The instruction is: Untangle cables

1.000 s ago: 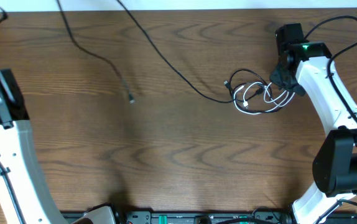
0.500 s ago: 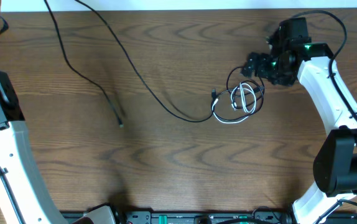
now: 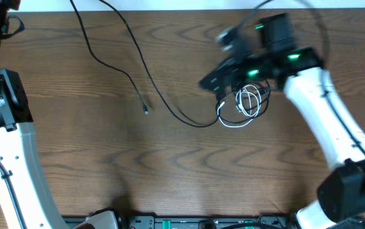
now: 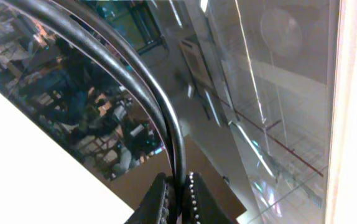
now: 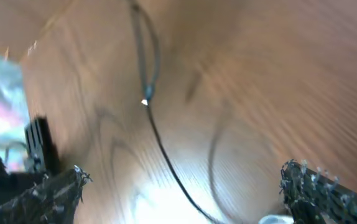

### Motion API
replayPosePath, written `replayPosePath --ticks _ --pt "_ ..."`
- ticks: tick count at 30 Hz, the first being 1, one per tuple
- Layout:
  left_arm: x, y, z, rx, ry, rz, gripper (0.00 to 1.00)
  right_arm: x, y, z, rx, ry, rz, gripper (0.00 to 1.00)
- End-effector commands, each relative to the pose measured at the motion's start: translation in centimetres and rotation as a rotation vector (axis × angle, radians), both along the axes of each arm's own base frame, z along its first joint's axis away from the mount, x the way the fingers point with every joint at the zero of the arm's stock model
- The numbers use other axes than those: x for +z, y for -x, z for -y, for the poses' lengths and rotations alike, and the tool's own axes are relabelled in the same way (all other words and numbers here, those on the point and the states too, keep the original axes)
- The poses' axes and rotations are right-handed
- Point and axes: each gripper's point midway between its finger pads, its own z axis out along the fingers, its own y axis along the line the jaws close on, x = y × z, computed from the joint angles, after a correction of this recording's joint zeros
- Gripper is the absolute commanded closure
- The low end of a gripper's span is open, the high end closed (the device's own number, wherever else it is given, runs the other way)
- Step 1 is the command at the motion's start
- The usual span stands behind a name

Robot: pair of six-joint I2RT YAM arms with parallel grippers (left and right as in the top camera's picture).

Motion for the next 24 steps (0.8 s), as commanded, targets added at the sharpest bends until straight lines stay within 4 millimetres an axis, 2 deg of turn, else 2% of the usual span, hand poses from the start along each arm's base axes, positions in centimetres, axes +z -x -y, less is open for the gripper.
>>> replayPosePath --ticks 1,5,8,10,12,15,16,17,19,21,23,24 --pt "1.2 1.3 1.3 -0.049 -0.035 0.032 0.93 -3.3 0.6 -4.0 0.08 0.05 0.015 0.01" --pt "1.1 1.4 1.9 -0.079 -0.048 0.028 0.92 -5.8 -0.6 -7.0 -0.014 0.072 -0.022 0.01" --pt "1.0 1.5 2.1 -0.091 -0.053 0.026 0.93 -6.8 -0.4 -8.9 0.016 0.055 -0.009 0.01" --pt "1.0 1.5 2.2 -0.096 -0.056 0.026 0.93 -8.2 0.3 -10.3 0.047 0.063 -0.02 0.01" --pt "0.9 1.5 2.2 -0.099 -0.056 0.021 0.93 -10.1 1.4 -11.4 0.077 0.087 -0.052 0.06" --pt "0.5 1.3 2.2 -0.1 -0.049 0.004 0.93 -11.9 2.2 -12.2 0.083 0.105 -0.1 0.32" --pt "0.3 1.2 2.1 -0.1 -0.047 -0.004 0.93 -12.2 2.4 -12.4 0.081 0.106 -0.111 0.49" --pt "0.2 1.1 2.1 -0.1 -0.044 -0.013 0.93 -12.2 2.4 -12.5 0.078 0.104 -0.114 0.58" --pt "-0.1 1.0 2.1 -0.099 -0.041 -0.027 0.93 -12.0 2.2 -12.6 0.066 0.095 -0.114 0.97" --pt "-0.6 0.8 2.0 -0.097 -0.039 -0.049 0.93 -11.2 1.5 -12.6 0.025 0.073 -0.121 0.99" --pt "-1.2 0.6 1.9 -0.084 -0.068 -0.062 0.93 -9.4 0.5 -12.6 -0.021 0.036 -0.122 0.99" --pt "-1.5 0.5 1.9 -0.077 -0.084 -0.07 0.93 -7.8 -0.1 -12.4 -0.043 0.012 -0.111 0.99"
